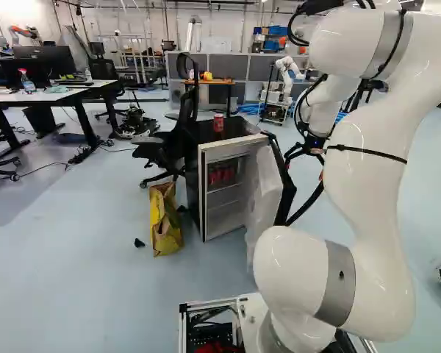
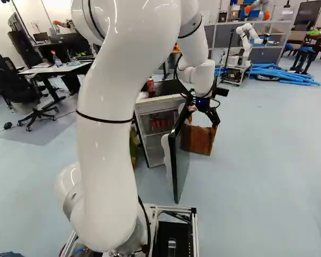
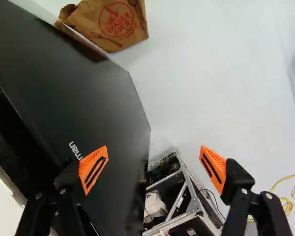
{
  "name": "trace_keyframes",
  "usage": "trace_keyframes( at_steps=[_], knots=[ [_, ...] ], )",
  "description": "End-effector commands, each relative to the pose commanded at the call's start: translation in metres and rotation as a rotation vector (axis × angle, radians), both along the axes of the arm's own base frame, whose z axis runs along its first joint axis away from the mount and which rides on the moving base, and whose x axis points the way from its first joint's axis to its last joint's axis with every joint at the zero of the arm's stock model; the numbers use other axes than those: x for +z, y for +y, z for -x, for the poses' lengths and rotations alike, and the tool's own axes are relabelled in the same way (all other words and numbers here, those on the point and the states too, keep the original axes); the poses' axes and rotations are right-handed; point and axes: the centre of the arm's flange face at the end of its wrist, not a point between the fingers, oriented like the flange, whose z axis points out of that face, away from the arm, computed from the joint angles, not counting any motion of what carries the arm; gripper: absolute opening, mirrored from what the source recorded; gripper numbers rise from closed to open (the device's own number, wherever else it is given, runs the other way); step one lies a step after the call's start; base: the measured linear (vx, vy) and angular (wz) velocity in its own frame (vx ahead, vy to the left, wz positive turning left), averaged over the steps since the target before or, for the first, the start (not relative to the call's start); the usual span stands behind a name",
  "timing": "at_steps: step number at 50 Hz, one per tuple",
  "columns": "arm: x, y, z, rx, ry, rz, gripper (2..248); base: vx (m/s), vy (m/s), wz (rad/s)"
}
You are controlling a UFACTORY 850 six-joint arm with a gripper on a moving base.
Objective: Grab a drink from the fridge
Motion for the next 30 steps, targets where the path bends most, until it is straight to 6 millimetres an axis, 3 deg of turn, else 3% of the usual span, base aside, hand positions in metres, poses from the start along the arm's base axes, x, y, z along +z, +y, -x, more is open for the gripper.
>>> trace_keyframes(
  at_steps=[30],
  knots=[
    [0.001, 0.052, 0.019, 0.064, -0.041, 0.023, 247, 0.000, 0.000, 0.000]
  ],
)
